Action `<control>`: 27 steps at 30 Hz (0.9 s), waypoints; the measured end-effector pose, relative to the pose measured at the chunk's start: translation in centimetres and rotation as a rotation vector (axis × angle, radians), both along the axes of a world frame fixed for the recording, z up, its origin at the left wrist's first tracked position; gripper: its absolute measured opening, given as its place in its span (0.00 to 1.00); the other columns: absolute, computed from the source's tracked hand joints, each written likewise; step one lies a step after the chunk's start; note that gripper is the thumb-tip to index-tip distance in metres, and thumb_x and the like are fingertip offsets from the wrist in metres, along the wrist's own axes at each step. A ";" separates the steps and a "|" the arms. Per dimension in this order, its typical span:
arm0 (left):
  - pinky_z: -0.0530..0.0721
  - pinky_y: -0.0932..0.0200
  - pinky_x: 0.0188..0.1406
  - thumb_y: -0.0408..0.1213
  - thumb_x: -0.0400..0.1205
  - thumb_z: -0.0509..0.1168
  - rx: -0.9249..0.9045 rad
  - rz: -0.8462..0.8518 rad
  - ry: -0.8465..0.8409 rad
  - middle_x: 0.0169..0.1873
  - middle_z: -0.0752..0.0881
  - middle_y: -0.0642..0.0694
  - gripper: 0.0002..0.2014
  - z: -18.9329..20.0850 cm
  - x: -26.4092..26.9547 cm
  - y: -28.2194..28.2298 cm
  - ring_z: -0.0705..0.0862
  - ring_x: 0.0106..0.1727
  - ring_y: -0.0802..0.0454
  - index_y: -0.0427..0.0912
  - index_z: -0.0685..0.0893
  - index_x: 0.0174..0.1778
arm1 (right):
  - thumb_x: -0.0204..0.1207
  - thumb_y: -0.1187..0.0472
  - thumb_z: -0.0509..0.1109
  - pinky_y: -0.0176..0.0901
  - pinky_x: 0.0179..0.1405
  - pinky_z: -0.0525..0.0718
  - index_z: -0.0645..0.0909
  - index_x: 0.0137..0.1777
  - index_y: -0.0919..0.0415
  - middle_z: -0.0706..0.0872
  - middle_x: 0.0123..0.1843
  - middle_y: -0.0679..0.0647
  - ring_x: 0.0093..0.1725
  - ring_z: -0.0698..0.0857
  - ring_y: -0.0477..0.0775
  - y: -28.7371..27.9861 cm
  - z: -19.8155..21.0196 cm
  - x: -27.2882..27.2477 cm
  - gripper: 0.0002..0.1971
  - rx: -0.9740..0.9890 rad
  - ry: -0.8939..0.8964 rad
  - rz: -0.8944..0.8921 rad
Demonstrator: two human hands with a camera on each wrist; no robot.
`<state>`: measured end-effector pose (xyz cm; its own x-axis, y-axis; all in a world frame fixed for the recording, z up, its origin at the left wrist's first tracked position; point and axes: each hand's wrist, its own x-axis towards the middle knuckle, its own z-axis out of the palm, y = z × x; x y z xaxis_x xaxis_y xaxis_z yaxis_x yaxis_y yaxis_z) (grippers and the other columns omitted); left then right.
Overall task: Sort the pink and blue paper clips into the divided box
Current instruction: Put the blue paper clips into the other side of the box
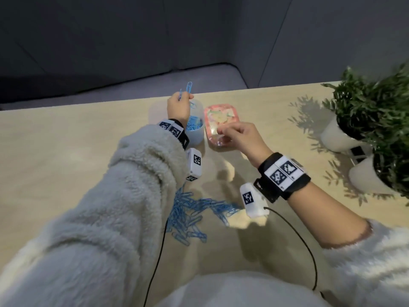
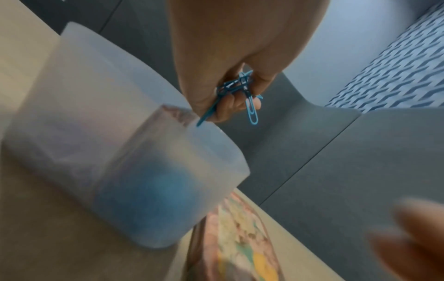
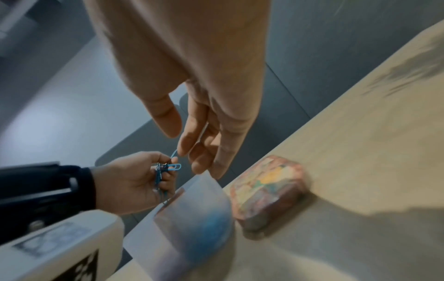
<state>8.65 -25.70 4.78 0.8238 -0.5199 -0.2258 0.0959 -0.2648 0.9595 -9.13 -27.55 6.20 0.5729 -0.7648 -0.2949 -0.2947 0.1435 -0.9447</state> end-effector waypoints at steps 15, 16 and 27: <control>0.73 0.65 0.35 0.41 0.75 0.70 0.054 -0.117 -0.167 0.25 0.78 0.55 0.10 -1.6 -0.7 1.0 0.75 0.29 0.58 0.45 0.80 0.29 | 0.76 0.77 0.62 0.21 0.31 0.78 0.82 0.33 0.55 0.85 0.37 0.46 0.26 0.80 0.33 3.8 -4.2 -9.5 0.18 -0.036 0.127 0.069; 0.73 0.64 0.35 0.40 0.76 0.69 0.074 -0.105 -0.179 0.26 0.77 0.55 0.12 -1.6 -0.7 1.0 0.76 0.31 0.56 0.48 0.76 0.27 | 0.76 0.76 0.62 0.20 0.31 0.78 0.82 0.33 0.55 0.85 0.37 0.46 0.25 0.80 0.31 3.9 -4.4 -9.6 0.18 -0.037 0.121 0.072; 0.74 0.59 0.69 0.23 0.78 0.54 0.119 -0.103 -0.164 0.65 0.81 0.38 0.19 -0.8 -2.0 2.4 0.78 0.68 0.46 0.35 0.78 0.64 | 0.75 0.70 0.67 0.40 0.39 0.75 0.83 0.34 0.47 0.85 0.35 0.48 0.32 0.76 0.52 4.4 -5.8 -10.8 0.16 -0.149 0.188 0.145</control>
